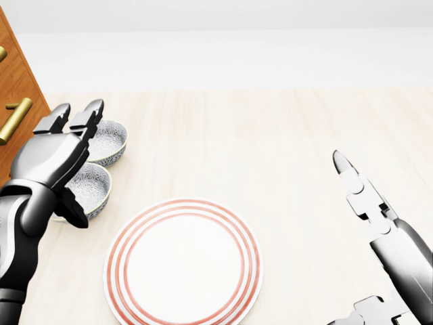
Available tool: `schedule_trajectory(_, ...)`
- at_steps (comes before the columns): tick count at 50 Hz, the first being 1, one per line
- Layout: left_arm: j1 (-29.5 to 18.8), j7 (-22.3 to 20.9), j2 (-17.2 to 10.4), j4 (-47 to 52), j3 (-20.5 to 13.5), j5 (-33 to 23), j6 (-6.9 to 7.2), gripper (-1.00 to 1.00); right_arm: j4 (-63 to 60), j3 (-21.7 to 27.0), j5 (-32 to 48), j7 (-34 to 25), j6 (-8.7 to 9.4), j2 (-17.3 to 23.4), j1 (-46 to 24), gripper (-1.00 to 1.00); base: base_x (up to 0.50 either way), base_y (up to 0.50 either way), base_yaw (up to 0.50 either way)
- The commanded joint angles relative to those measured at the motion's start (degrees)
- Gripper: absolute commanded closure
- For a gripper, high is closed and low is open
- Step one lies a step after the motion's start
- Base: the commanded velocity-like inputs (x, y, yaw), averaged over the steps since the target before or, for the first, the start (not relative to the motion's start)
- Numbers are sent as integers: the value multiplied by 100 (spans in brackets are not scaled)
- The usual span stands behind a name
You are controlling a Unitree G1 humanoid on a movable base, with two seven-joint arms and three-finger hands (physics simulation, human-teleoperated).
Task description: Put the bowl in the middle on the plate.
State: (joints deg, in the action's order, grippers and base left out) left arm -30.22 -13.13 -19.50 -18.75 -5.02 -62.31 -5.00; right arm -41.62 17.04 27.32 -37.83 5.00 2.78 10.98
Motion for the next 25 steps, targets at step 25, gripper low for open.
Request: schedule_trajectory(25,-232,630,64,-1084,233,-219,0,-100,17,-2,-8,11,0,5,0,-100,24,1,0)
